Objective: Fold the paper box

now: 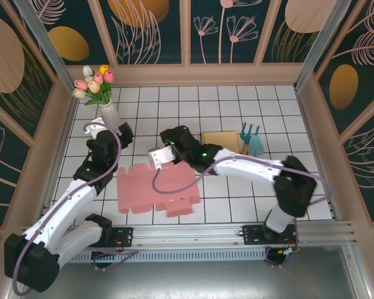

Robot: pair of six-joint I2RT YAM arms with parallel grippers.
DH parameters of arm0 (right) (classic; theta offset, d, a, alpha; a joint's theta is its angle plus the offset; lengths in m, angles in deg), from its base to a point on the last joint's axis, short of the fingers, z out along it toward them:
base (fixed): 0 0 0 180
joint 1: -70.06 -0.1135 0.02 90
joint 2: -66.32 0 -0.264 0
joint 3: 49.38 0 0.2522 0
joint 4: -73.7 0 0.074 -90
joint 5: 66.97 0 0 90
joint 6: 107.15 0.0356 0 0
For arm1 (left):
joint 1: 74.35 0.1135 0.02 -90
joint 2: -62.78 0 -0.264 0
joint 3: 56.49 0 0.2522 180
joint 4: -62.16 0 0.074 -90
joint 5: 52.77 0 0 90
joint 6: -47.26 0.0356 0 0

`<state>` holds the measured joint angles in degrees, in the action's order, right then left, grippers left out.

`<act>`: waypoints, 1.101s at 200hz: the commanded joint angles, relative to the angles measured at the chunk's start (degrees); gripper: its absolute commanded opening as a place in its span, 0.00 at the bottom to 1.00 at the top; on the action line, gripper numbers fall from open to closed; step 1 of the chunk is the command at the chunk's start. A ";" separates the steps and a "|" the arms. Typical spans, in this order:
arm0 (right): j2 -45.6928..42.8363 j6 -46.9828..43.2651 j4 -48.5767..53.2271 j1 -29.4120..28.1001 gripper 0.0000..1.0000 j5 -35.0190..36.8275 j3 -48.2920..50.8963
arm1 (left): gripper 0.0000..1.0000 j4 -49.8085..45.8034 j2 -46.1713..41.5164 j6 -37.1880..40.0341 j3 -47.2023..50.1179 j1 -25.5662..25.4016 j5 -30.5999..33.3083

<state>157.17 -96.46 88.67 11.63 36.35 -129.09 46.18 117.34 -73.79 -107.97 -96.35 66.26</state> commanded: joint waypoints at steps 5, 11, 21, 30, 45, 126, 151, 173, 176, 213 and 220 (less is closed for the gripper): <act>-14.98 7.99 -1.55 0.69 0.99 -1.43 7.78 | 0.99 6.22 3.92 4.96 -0.88 0.38 -9.82; -18.28 9.83 -2.02 0.74 0.99 -1.23 9.38 | 0.99 6.96 5.56 6.35 -1.61 0.38 -12.15; -23.73 13.24 -3.06 0.82 0.99 -0.76 12.72 | 0.98 6.95 9.13 8.69 -3.73 0.38 -16.28; -28.66 16.45 -4.22 1.17 0.99 -0.66 15.47 | 0.98 6.32 12.46 10.89 -6.22 0.37 -20.73; -36.02 23.48 -8.19 2.32 0.99 -0.83 20.40 | 0.97 8.74 17.23 14.69 -7.87 0.29 -29.02; -44.91 83.66 -14.83 16.91 0.99 12.11 27.44 | 0.87 0.62 42.51 39.32 -14.83 0.29 -39.93; -45.91 87.70 -21.61 21.94 0.99 1.78 34.62 | 0.89 -1.57 43.26 44.04 -16.20 0.25 -44.09; -45.43 87.22 -24.91 22.57 0.99 -0.01 37.63 | 0.91 -2.83 45.98 46.42 -17.65 0.29 -45.99; -45.21 87.34 -24.68 22.64 0.99 0.03 37.58 | 0.91 -3.27 46.45 46.76 -17.66 0.29 -46.12; -44.74 88.93 -21.32 22.72 0.99 -2.07 35.77 | 0.88 -11.39 54.61 47.53 -26.00 0.20 -47.12; -45.16 88.95 -21.32 22.75 0.99 -2.09 36.02 | 0.88 -12.02 55.68 47.06 -26.64 0.20 -46.93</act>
<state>113.19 -10.56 69.61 33.99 36.77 -91.74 41.24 168.95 -28.85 -131.73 -96.30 21.24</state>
